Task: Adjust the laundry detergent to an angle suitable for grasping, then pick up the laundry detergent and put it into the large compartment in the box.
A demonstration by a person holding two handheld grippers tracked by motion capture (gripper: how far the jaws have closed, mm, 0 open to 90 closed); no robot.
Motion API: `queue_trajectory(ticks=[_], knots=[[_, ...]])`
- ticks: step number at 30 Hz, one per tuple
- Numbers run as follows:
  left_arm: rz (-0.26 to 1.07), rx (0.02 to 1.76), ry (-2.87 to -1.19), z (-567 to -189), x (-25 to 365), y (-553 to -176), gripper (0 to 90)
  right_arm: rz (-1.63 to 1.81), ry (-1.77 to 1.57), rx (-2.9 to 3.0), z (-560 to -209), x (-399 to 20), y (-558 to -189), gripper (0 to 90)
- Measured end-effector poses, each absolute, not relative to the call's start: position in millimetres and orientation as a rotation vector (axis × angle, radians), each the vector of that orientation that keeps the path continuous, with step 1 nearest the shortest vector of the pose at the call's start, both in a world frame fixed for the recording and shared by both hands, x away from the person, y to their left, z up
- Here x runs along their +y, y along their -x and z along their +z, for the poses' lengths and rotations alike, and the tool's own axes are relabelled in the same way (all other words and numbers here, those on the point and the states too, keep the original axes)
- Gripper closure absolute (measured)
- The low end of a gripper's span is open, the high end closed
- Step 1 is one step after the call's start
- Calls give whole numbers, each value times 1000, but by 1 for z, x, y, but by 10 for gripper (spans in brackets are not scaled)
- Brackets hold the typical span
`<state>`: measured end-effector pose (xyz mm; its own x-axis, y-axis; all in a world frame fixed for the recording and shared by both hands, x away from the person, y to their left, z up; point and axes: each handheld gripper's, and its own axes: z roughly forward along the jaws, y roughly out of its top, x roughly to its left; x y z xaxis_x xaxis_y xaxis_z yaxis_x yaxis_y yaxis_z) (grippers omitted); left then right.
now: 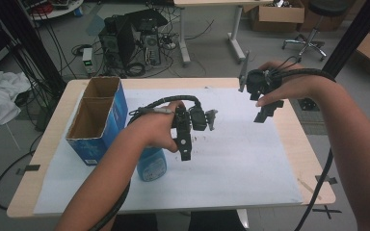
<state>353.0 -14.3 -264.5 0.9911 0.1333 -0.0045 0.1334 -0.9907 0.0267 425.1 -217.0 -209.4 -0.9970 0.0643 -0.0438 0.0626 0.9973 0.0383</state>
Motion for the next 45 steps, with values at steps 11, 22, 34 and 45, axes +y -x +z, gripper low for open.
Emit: queue_trajectory(ticks=[11,22,34,45], knots=[[-8,204,-3097,-263,-15,-351,1,57,-112,3104,-220,-219,-426,160],[10,206,-3081,-259,-15,-350,1,50,-98,3091,-215,-214,-426,160],[19,205,-3088,-254,-18,-354,1,47,-106,3100,-223,-217,-426,160],[5,233,-3107,-256,-14,-354,1,51,-83,3094,-215,-212,-427,160]])
